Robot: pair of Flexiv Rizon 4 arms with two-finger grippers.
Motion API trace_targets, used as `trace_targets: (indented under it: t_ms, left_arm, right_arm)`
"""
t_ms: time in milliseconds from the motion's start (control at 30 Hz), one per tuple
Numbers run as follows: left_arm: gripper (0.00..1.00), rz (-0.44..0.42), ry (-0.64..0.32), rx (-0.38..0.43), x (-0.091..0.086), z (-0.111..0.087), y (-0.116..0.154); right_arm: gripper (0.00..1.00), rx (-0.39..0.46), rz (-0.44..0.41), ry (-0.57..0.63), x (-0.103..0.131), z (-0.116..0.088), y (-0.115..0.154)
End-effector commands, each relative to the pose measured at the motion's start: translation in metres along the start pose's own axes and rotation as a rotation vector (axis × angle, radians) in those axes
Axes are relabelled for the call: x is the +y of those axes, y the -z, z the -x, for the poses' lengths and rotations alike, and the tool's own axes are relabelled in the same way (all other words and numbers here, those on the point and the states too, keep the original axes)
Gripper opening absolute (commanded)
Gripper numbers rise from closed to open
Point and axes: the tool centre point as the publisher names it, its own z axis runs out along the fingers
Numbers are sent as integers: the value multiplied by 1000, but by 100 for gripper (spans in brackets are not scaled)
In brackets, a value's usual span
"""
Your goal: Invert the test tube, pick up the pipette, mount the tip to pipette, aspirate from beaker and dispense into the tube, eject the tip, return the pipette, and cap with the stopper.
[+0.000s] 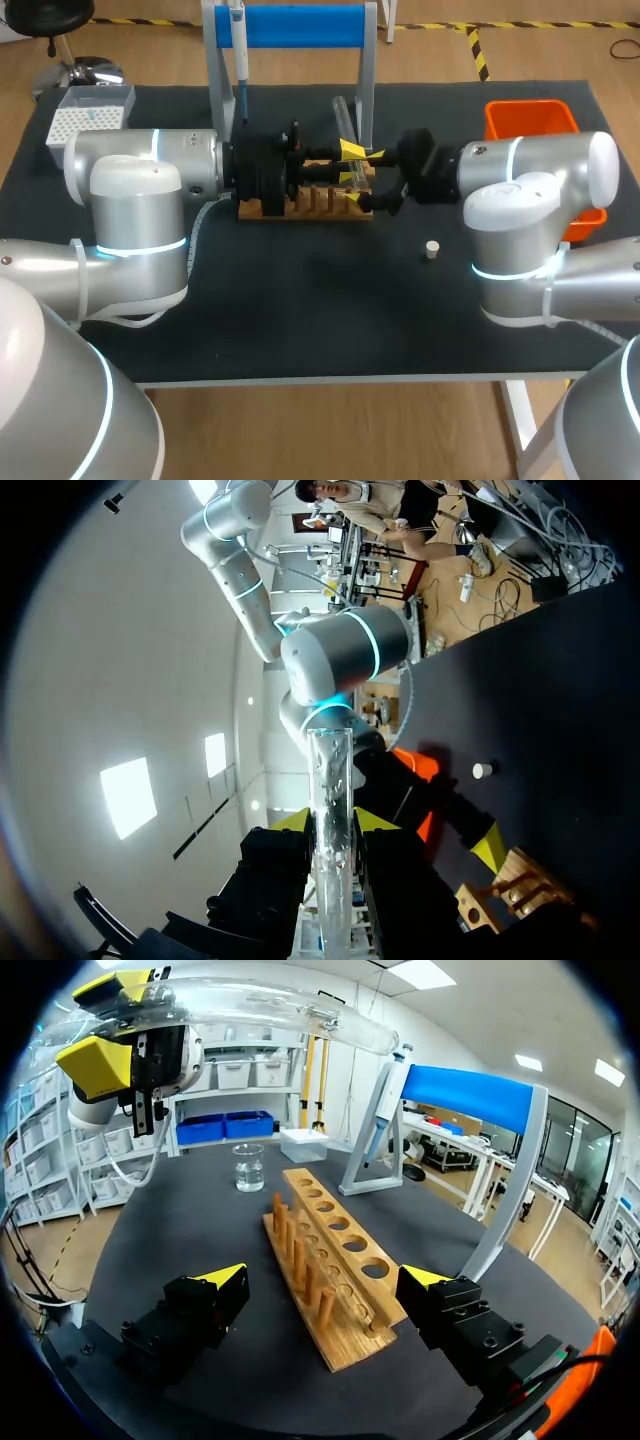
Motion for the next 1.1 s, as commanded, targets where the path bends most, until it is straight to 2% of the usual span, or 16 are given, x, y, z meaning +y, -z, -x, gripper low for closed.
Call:
trace_targets:
  t_ms: [33,133,233,433,567,800,1100]
  left_arm:
    - [0,5,-2,0,-1,0,-1]
    - [0,5,-2,0,-1,0,-1]
    - [0,-15,27,-8,-4,5,10]
    - [0,-38,160,-3,-3,20,31]
    - [0,-42,290,16,2,28,37]
    - [0,-31,542,22,23,36,38]
    - [0,2,920,-63,45,44,33]
  right_arm:
    - [100,1,3,0,-1,0,1]
    - [100,1,3,0,-1,0,1]
    - [100,1,3,0,-1,0,1]
    - [100,1,3,0,-1,0,1]
    - [100,1,3,0,-1,0,1]
    - [100,1,3,0,-1,0,1]
    - [100,1,3,0,-1,0,1]
